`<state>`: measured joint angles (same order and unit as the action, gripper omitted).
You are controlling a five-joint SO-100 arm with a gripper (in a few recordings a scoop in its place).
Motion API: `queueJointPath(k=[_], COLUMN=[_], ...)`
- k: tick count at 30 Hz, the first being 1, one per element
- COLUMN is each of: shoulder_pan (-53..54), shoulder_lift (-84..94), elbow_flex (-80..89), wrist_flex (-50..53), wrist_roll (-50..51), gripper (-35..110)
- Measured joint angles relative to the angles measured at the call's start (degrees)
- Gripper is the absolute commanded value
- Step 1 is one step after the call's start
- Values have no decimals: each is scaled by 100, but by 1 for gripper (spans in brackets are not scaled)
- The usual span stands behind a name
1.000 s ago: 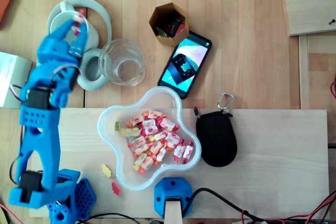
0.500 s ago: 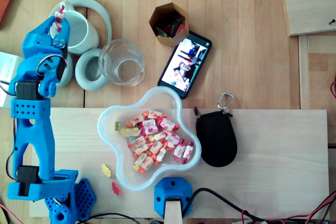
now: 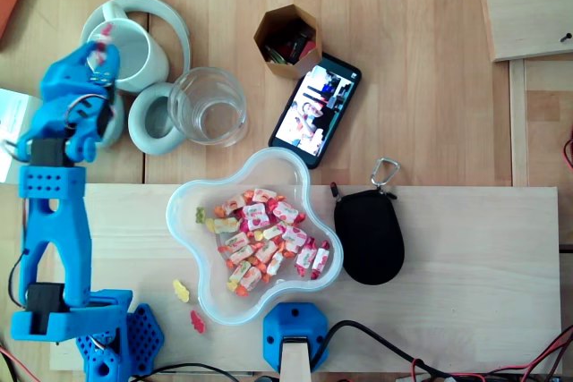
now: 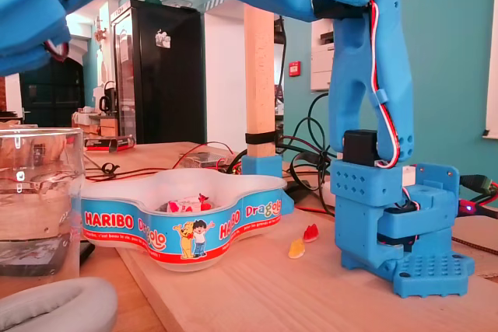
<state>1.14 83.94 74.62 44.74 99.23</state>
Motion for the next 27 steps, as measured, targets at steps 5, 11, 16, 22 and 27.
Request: queueJointPath(k=[5, 11, 16, 22, 27], shoulder_pan=[-79, -158, -176, -176, -149], shoulder_lift=[-167, -431, -510, -510, -510], elbow_flex=[-9, 0, 0, 0, 0], wrist_flex=[0, 0, 0, 0, 0], wrist_roll=[53, 53, 53, 53, 53], gripper=[-2, -2, -2, -2, -1])
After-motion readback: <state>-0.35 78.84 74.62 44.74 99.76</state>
